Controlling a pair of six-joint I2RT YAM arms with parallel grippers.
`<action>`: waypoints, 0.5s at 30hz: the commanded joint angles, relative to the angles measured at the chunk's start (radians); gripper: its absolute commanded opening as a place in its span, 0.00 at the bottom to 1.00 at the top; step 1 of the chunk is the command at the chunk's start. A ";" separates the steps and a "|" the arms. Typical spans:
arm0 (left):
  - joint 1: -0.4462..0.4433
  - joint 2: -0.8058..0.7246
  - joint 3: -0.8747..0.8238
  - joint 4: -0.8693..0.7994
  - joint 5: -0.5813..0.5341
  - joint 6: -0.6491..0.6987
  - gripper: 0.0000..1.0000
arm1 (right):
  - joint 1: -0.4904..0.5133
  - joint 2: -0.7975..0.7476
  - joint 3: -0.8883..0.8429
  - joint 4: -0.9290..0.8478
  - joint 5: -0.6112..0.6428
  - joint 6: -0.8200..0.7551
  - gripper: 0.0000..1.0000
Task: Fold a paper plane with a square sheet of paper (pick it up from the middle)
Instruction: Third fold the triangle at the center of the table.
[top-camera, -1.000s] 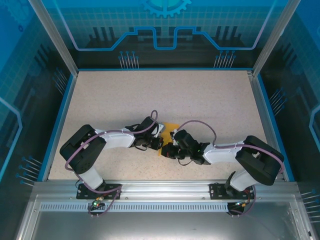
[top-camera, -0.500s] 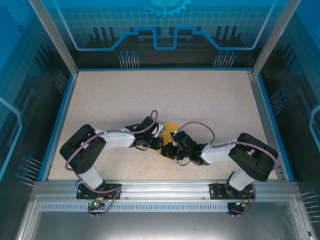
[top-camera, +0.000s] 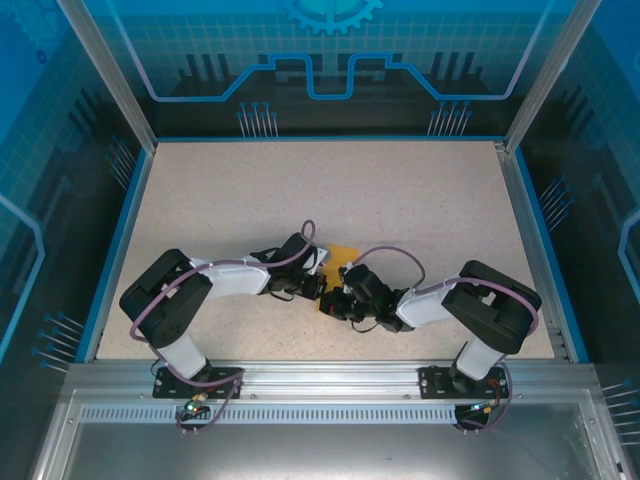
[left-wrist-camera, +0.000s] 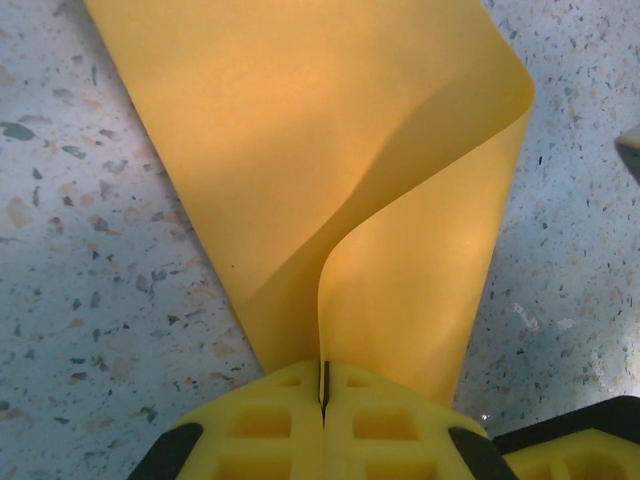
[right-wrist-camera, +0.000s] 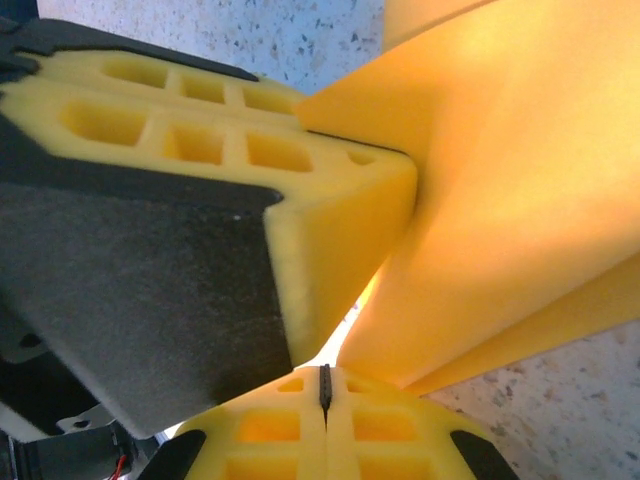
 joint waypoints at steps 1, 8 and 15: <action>0.005 0.031 -0.004 -0.025 0.021 0.005 0.06 | 0.018 0.031 -0.014 0.031 0.001 0.012 0.00; 0.005 0.032 -0.006 -0.024 0.023 0.004 0.06 | 0.017 0.038 -0.022 0.023 0.011 0.020 0.00; 0.005 0.031 -0.004 -0.026 0.022 0.005 0.06 | -0.028 -0.087 -0.045 -0.057 0.029 -0.015 0.00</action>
